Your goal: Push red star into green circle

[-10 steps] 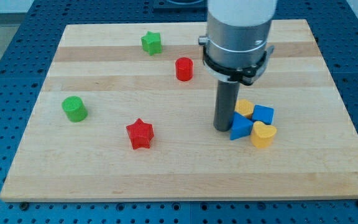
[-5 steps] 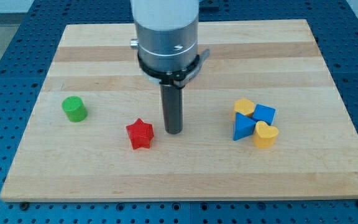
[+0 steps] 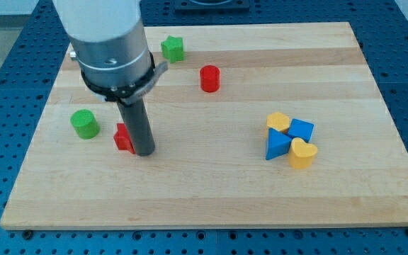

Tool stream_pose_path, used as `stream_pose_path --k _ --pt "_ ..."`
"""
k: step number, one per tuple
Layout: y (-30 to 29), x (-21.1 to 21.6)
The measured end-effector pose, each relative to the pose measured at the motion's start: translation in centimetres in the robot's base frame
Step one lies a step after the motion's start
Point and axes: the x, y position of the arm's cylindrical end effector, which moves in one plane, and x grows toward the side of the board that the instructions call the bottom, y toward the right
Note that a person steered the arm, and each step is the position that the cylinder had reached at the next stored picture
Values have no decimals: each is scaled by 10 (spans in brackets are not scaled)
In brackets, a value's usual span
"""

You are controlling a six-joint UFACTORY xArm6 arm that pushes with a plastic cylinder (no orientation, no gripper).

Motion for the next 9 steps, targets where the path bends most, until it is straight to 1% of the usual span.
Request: stream_pose_path --k 1,2,3,4,6,7,8,9 --pt "-31 -11" --pt "-48 -13" --pt "-50 -13" --pt "-16 -13" --pt "85 -13" --pt "119 -24" --pt "146 -45" --pt "159 -92"
